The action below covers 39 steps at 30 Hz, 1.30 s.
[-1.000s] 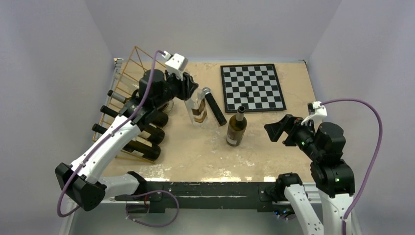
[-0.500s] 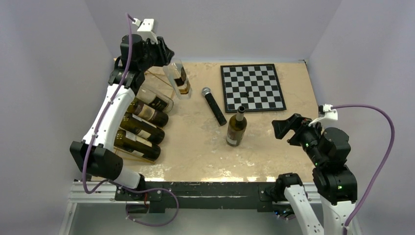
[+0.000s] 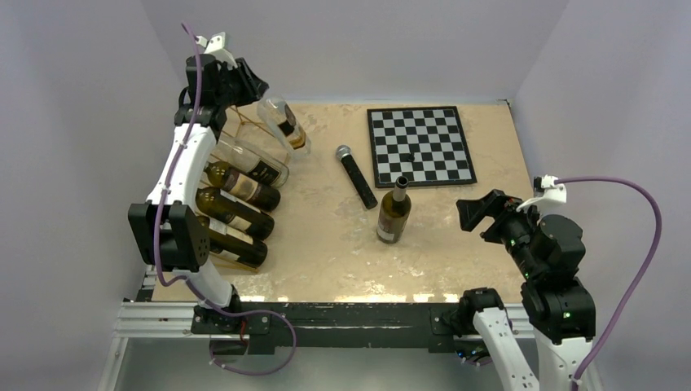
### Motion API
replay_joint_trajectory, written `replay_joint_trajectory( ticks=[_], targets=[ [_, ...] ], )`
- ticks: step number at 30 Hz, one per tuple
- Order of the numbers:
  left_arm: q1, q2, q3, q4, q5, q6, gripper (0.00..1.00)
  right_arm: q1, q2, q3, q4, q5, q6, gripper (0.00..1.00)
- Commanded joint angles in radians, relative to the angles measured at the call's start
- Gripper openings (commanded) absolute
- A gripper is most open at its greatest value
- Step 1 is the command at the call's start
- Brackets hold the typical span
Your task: Put the wine bottle on the wine rack
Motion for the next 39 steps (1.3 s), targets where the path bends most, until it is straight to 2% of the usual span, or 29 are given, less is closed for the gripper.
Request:
replay_joint_trajectory(
  ticks=[1, 8, 22, 26, 39],
  targets=[
    [0.012, -0.047, 0.027, 0.314, 0.073, -0.097, 0.0, -0.003, 0.013, 0.004, 0.03, -0.01, 0.004, 0.94],
    [0.023, -0.022, 0.005, 0.324, 0.015, -0.081, 0.0, -0.002, 0.021, 0.009, 0.034, -0.024, 0.02, 0.94],
    [0.111, 0.04, -0.016, 0.332, 0.075, -0.04, 0.0, -0.003, 0.057, 0.004, 0.05, -0.007, 0.007, 0.94],
    [0.118, 0.05, -0.031, 0.324, 0.044, -0.041, 0.0, -0.002, 0.056, -0.008, 0.057, -0.007, 0.006, 0.94],
    [0.158, 0.069, -0.114, 0.433, 0.111, -0.037, 0.0, -0.003, 0.074, -0.015, 0.063, -0.001, 0.001, 0.94]
  ],
)
